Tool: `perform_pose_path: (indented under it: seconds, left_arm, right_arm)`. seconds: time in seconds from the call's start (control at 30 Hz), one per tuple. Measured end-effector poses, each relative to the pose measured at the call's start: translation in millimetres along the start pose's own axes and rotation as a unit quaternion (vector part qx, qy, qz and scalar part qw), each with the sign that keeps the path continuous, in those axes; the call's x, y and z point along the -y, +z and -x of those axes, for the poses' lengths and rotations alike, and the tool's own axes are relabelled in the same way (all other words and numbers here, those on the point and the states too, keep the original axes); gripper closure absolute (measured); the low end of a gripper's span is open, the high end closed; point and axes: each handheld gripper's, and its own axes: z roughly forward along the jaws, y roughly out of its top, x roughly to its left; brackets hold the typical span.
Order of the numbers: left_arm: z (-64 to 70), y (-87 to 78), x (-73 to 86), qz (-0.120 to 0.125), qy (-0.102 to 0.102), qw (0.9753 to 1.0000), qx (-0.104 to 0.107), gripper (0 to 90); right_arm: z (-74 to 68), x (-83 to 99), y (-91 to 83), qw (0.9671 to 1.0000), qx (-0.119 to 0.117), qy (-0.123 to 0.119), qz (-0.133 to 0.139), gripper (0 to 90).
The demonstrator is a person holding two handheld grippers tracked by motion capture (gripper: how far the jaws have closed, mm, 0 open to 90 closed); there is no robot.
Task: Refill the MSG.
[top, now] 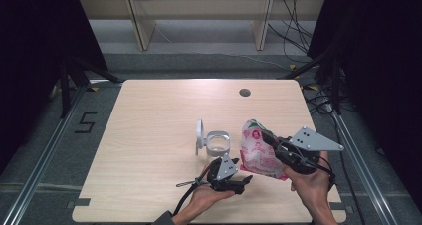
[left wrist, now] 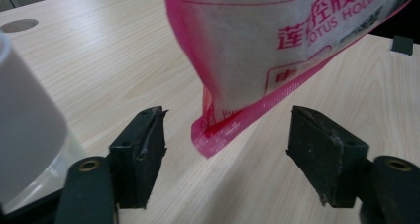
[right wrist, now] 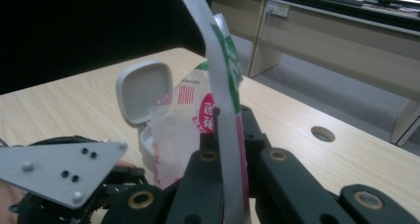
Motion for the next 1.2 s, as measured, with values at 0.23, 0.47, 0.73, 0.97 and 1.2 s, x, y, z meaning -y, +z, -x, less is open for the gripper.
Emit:
perform_pose_path:
  seconds: [0.23, 0.47, 0.73, 0.97, 1.2]
  left_arm:
    - [2.6, 4.2, -2.5, 0.0, 0.019, 0.9994, -0.028, 55.5]
    - [2.8, 4.7, -5.2, 0.024, -0.023, 0.9991, -0.025, 67.7]
    - [10.6, 9.5, 1.4, 0.05, -0.096, 0.9939, 0.021, 69.7]
    - [12.7, 8.6, 1.4, 0.072, -0.117, 0.9902, 0.025, 70.5]
    - [10.9, 8.2, 0.4, 0.086, -0.154, 0.9836, 0.037, 71.2]
  right_arm:
    - [-4.7, -8.1, 4.6, 0.9998, -0.003, -0.019, 0.005, 90.0]
    - [1.3, -18.1, 14.5, 0.9999, 0.001, -0.015, -0.001, 90.0]
    - [10.8, -21.6, 35.4, 0.9999, -0.001, 0.003, -0.012, 90.0]
    - [3.6, -31.9, 51.8, 0.9996, -0.011, -0.015, -0.021, 90.0]
    - [-7.8, -42.7, 78.0, 0.9989, -0.023, -0.02, -0.036, 90.0]
